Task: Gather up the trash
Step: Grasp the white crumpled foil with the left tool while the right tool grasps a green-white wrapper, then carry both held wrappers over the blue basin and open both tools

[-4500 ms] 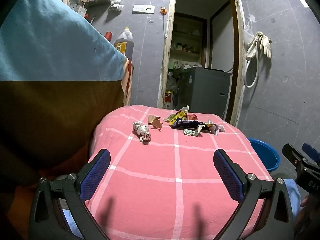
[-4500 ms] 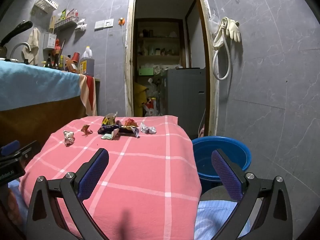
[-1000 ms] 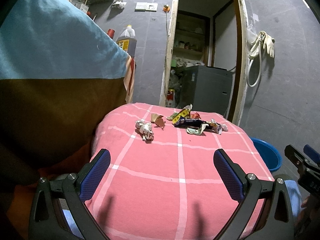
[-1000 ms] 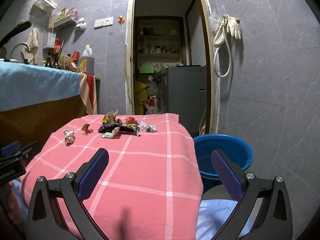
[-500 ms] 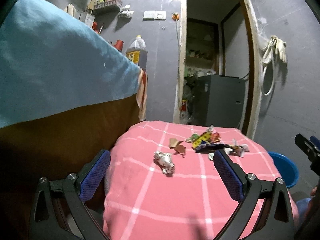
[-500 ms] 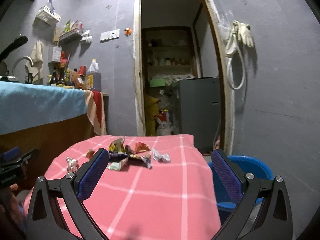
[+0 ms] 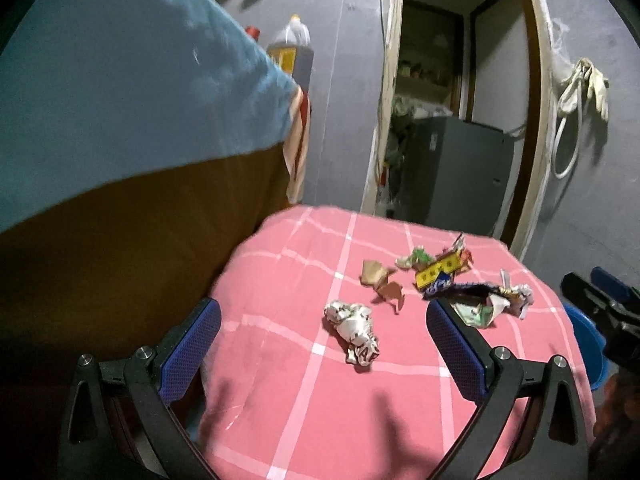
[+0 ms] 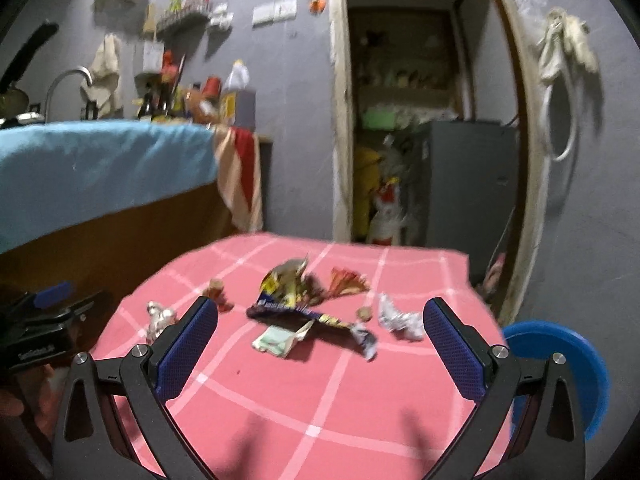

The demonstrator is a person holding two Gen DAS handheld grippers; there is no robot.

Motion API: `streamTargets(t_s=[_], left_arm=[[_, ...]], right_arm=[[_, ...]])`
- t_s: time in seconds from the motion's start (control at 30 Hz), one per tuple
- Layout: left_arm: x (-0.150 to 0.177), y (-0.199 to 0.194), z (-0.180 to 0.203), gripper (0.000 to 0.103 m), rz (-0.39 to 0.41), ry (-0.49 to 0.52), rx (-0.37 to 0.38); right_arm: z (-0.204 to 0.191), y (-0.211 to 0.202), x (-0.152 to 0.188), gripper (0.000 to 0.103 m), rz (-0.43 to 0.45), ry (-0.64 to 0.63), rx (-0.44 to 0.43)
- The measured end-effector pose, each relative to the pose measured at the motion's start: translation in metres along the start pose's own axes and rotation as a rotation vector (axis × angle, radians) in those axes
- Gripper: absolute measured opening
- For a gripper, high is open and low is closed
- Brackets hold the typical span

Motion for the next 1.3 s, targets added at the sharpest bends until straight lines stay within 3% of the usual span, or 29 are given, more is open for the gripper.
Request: streamTargets(t_s=[0.13, 0.3, 0.4, 0.77, 0.87, 1.07, 1.3], left_arm=[[0.003, 0.013, 0.004, 0.096, -0.094, 0.023, 0.023], [0.006, 0.025, 0.011, 0.077, -0.192, 0.048, 0.042], [0.008, 0.033, 0.012, 0.067, -0.248, 0.042, 0.056], [0.007, 0.059, 0.016, 0.038, -0.397, 0.016, 0.143], [0.008, 0.061, 0.016, 0.029, -0.414, 0.009, 0.153], [0.006, 0.059, 0.015, 0.023, -0.424, -0.024, 0.179], [0.005, 0.044, 0.026, 0.023, -0.398, -0.019, 0.210]], right_arm=[[0.001, 0.021, 0.003, 0.100, -0.096, 0.018, -0.061], [0.005, 0.050, 0.011, 0.079, -0.241, 0.052, -0.120], [0.003, 0.068, 0.018, 0.073, -0.326, 0.059, -0.140], [-0.005, 0.119, 0.027, 0.069, -0.505, 0.019, -0.156], [-0.009, 0.123, 0.027, 0.059, -0.520, 0.002, -0.157], [-0.012, 0.122, 0.027, 0.039, -0.513, -0.002, -0.176], [-0.009, 0.110, 0.029, 0.034, -0.486, 0.025, -0.182]])
Point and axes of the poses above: each gripper's, at about its wrist camera, not at the fingertips, and y roughly the way its jaws point, z to its right, x to its underside, the point moved 4 cm from there along y, roughly the way its jaws point, and after that the axes turned 8 degrees about -x, right-handed, at the moved point
